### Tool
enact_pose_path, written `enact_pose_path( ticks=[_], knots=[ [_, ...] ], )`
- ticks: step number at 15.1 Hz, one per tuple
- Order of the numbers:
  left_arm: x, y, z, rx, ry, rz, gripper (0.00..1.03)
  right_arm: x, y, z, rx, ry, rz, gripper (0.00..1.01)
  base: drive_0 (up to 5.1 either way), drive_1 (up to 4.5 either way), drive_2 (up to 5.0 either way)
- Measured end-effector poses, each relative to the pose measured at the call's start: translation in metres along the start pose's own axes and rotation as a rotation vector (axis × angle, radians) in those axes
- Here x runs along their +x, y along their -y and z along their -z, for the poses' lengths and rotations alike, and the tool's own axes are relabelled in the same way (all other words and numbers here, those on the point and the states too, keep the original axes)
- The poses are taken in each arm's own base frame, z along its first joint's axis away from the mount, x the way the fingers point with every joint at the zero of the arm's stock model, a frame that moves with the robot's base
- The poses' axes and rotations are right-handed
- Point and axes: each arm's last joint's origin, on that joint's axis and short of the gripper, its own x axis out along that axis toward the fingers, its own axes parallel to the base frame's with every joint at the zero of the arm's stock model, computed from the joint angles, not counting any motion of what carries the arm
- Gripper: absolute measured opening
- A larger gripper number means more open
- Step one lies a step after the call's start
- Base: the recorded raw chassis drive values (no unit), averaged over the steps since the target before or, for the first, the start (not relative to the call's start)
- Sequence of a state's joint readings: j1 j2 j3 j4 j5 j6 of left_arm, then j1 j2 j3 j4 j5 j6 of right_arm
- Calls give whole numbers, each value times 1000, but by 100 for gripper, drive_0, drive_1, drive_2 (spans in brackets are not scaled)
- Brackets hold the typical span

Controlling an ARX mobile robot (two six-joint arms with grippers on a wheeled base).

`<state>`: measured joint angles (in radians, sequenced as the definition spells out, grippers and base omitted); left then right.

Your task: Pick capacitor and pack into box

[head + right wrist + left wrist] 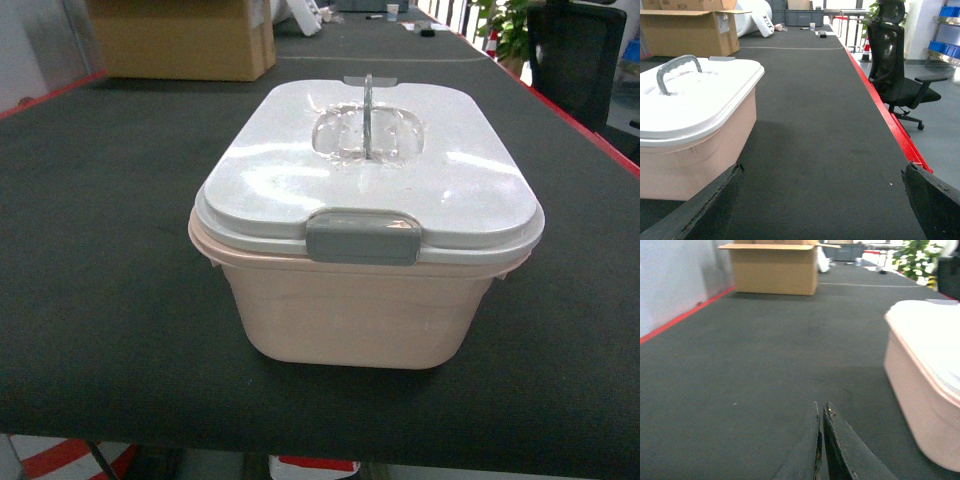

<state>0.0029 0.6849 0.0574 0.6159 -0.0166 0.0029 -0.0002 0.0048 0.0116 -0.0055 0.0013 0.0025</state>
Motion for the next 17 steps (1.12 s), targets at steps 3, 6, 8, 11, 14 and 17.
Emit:
enact_pose_path(
  ticks=[3,6,8,11,14,17],
  knots=[
    [-7,1,11,-1,-14,23,2,0,0,0,0,1,-1,98,0,0,0],
    [-16,1,4,-1,24,21,2,0,0,0,0,0,-1,98,0,0,0],
    [-21,1,5,-1,17,21,2,0,0,0,0,0,-1,98,0,0,0],
    [-28,1,3,-1,24,21,2,0,0,0,0,0,-1,98,0,0,0],
    [-33,1,3,-1,26,21,2,0,0,0,0,0,-1,98,0,0,0],
    [-36,0,4,-1,26,21,2,0,0,0,0,0,-1,98,0,0,0]
  ],
)
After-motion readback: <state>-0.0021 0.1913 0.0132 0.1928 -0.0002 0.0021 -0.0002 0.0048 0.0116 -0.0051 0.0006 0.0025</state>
